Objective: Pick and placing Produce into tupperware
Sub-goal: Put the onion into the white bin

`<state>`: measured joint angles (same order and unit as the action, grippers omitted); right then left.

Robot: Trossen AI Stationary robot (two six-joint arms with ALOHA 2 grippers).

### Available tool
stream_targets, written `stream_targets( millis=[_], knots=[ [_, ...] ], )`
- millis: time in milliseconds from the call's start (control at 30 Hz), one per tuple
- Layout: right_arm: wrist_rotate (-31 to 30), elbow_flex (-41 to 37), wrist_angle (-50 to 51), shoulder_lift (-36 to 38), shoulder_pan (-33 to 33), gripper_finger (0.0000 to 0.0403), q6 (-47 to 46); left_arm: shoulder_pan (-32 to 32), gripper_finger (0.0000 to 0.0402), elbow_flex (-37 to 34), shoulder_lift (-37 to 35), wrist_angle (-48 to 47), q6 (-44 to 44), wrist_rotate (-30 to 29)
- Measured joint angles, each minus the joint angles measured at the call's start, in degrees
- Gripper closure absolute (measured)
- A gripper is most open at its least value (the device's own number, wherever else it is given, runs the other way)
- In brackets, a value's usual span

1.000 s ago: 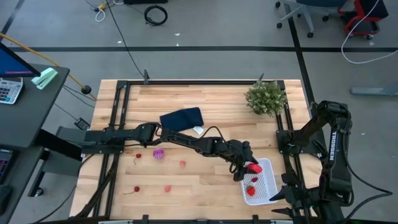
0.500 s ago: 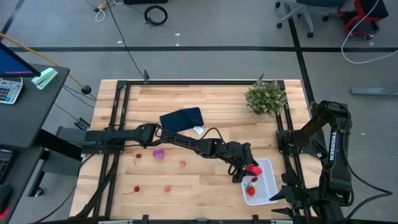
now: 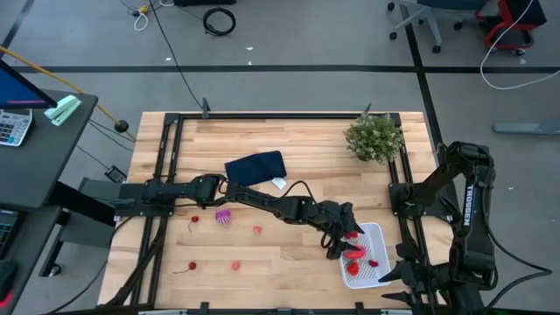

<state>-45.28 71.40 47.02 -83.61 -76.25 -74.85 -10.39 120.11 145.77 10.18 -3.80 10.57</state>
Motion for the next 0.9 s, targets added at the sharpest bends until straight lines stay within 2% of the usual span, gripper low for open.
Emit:
stream_targets(
  millis=[133,233,433,533,633,700,733,800,900],
  knots=[
    [0.0,0.0,0.02,0.0,0.02,0.022,0.0,0.55,0.013,0.03,-1.29,1.33,-1.31,0.02],
    [-0.3,0.0,0.01,0.0,0.17,0.022,0.0,1.44,0.013,0.04,-4.49,-3.2,-2.8,0.0],
    [-1.66,0.0,-0.03,1.44,1.97,0.022,2.02,3.6,0.0136,0.07,-14.03,-25.06,-0.17,0.02],
    [-6.86,0.0,-0.15,3.18,4.38,0.022,10.51,4.58,0.0142,0.11,-19.0,-38.35,4.0,0.0],
    [-18.04,0.02,-0.9,4.82,8.31,0.022,21.48,5.3,0.0148,0.11,-22.97,-53.36,6.0,0.0],
    [-23.93,0.02,-1.76,5.53,12.04,0.022,23.87,5.62,0.0152,0.09,-25.19,-64.5,5.96,-0.02],
    [-24.31,0.02,-1.91,5.83,14.39,0.022,23.75,5.76,0.0154,0.09,-26.1,-69.39,5.98,0.0],
    [-20.27,0.02,-1.93,5.93,19.43,0.022,22.23,5.79,0.0159,0.11,-27.34,-79.72,5.99,0.0],
    [-9.27,0.02,-2.0,4.56,27.5,0.022,21.4,5.42,0.0167,0.07,-27.65,-93.65,5.96,-0.02]
  ],
)
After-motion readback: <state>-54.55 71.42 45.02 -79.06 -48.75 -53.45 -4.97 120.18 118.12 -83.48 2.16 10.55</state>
